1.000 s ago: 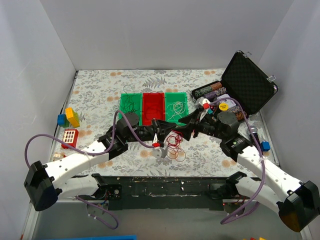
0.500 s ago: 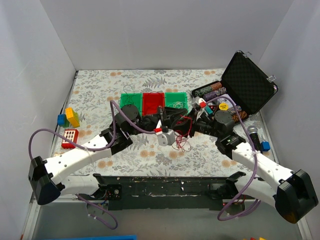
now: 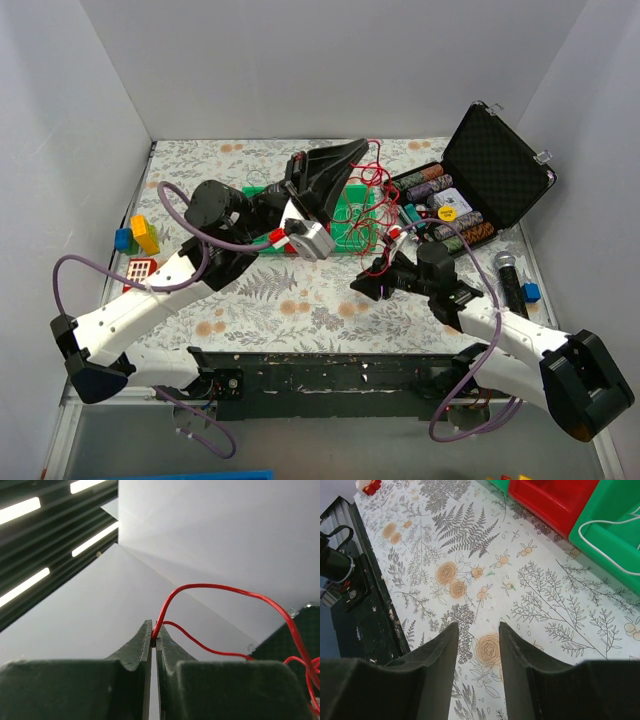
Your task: Untangle the cables
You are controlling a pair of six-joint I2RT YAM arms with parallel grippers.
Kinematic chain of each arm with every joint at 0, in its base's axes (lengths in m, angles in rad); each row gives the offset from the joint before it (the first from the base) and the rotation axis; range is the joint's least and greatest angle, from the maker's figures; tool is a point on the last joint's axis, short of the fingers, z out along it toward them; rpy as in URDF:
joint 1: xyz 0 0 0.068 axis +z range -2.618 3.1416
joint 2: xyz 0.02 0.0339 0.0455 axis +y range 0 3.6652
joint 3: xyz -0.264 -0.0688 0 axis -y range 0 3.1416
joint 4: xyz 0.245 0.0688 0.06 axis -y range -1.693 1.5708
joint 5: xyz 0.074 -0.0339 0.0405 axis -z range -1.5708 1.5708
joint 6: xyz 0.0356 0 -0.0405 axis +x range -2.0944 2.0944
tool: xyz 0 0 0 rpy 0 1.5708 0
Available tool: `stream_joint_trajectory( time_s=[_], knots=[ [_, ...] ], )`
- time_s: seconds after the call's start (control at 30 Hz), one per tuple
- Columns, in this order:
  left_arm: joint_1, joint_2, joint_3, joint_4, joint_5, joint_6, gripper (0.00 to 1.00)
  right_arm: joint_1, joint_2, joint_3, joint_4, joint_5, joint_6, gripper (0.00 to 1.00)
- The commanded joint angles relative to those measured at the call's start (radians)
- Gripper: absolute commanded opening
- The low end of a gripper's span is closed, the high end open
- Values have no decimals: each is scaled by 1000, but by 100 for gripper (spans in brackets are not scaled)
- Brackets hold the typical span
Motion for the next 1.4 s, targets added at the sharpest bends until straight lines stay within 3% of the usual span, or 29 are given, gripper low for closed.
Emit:
stream_joint_trajectory(
  time_s=[0.0,0.1,0.23,0.33,0.53,1.03,1.37],
  knots=[
    [-5,-1,56,-1,-31,43,0,14,17,6,26,51,-16,42],
    [-5,-19,25,-26,-36,60,0,15,-21,27,-6,80,-18,41],
    [-5,-48,-56,-69,-59,90,0,15,-170,85,-66,155,-15,57],
    [-3,-73,-139,-59,-65,112,0,15,-270,128,-110,220,-25,62],
    [-3,-110,-207,-133,-33,135,0,15,-362,242,-212,289,-87,66],
    [-3,-188,-351,-231,15,253,0,15,-419,394,-322,375,-212,66],
    [-3,-177,-352,-227,30,255,0,15,-350,409,-224,174,-156,67]
  ],
)
